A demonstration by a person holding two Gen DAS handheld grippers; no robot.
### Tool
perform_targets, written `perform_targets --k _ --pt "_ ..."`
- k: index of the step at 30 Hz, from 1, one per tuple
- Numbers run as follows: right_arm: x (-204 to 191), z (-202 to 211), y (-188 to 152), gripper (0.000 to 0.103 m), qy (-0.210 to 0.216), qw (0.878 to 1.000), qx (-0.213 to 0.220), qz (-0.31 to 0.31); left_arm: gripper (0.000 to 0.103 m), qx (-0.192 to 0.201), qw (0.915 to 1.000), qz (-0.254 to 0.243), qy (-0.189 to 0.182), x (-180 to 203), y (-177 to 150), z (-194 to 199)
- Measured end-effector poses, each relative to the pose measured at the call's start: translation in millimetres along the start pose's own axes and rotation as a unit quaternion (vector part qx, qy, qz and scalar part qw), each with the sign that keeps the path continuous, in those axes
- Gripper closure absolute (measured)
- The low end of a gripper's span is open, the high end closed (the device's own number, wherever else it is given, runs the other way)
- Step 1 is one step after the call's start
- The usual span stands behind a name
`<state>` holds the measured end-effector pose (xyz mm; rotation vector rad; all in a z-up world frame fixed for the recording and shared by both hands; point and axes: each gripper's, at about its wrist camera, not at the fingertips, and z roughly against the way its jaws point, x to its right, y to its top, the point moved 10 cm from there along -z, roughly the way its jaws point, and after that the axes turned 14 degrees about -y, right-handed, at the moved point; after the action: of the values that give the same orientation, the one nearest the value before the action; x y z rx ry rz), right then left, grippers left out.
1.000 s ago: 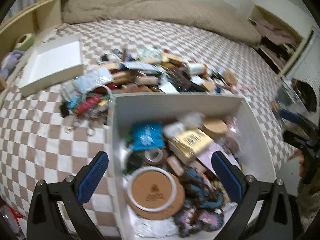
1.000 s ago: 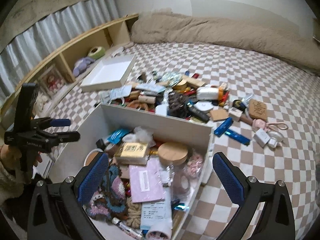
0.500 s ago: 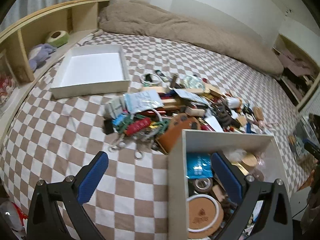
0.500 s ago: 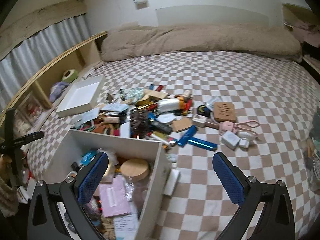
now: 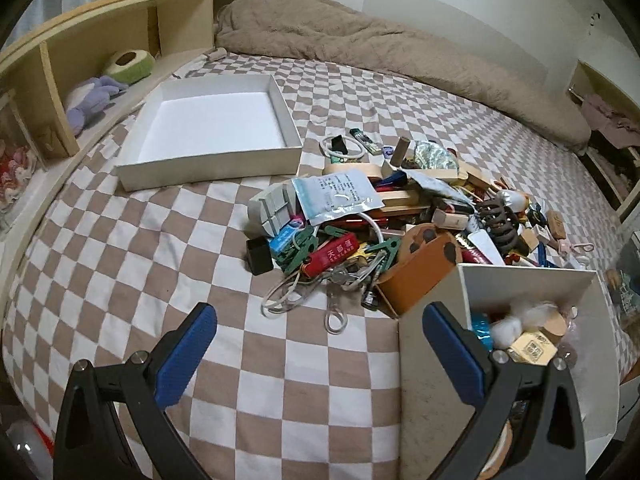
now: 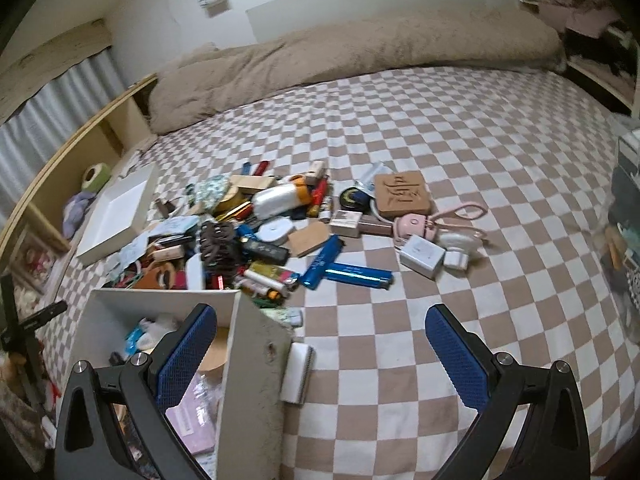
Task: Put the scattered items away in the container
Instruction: 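Withdraw both open tools from the box toward the scattered pile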
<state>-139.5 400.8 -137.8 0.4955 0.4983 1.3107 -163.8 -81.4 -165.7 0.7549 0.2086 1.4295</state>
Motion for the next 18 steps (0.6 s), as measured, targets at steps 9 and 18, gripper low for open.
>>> perform_targets --k 9,18 --pt "17.8 -36.3 -9.6 0.000 -0.025 0.998 -0.040 -0.041 0.017 -0.026 0.9988 -0.031 -0.026 -23.0 -10.9 -39.8" --pt "29.5 -70.0 -16.9 0.000 -0.053 0.995 -0.065 -0.050 0.022 -0.046 0.9952 -0.077 -0.039 -30.5 -26.2 -65.3"
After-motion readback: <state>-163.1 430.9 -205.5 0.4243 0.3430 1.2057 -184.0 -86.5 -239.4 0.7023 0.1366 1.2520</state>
